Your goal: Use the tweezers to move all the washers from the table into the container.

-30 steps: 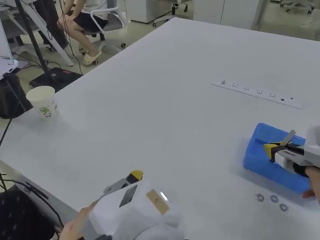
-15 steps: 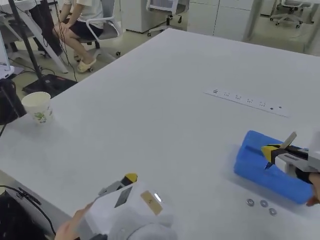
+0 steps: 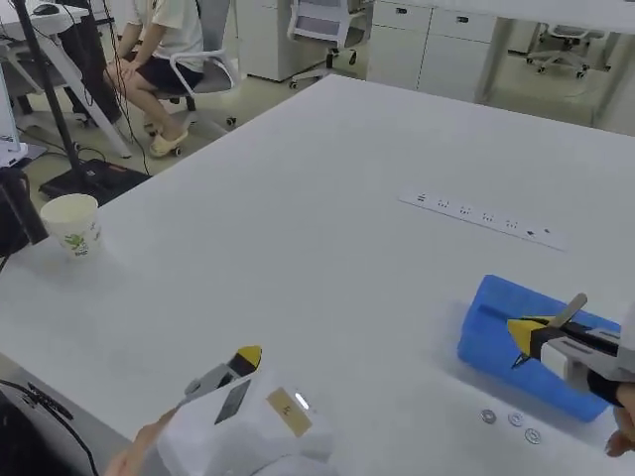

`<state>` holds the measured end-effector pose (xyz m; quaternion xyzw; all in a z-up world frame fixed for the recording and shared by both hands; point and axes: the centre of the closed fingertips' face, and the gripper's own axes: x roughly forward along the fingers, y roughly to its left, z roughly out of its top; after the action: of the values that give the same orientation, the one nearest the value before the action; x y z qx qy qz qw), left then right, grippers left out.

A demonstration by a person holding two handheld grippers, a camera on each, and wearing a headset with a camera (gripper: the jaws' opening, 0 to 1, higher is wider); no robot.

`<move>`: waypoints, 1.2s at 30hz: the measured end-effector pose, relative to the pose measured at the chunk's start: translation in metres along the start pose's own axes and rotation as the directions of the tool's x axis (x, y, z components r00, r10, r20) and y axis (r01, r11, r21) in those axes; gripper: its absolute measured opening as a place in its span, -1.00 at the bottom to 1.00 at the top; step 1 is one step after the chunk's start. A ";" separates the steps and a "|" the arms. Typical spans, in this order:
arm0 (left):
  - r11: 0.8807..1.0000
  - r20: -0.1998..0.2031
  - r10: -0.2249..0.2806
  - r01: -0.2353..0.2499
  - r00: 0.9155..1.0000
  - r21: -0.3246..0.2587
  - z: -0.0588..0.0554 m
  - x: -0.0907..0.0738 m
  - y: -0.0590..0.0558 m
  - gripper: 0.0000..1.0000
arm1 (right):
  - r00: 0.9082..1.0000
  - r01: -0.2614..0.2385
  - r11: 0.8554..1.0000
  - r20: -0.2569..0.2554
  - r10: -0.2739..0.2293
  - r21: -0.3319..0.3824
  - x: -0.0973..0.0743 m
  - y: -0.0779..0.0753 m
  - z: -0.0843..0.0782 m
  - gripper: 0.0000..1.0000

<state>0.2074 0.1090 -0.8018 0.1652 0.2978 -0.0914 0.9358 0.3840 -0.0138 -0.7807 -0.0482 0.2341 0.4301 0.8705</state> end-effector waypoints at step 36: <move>1.000 -0.013 -0.001 0.001 1.000 0.008 -0.003 0.002 0.000 0.92 | 0.999 0.027 0.999 -0.022 -0.026 0.035 0.014 0.006 -0.048 -0.90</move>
<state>0.2078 0.1095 -0.8051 0.1695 0.3038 -0.0918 0.9330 0.3688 -0.0135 -0.8291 -0.0407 0.2502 0.4140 0.8743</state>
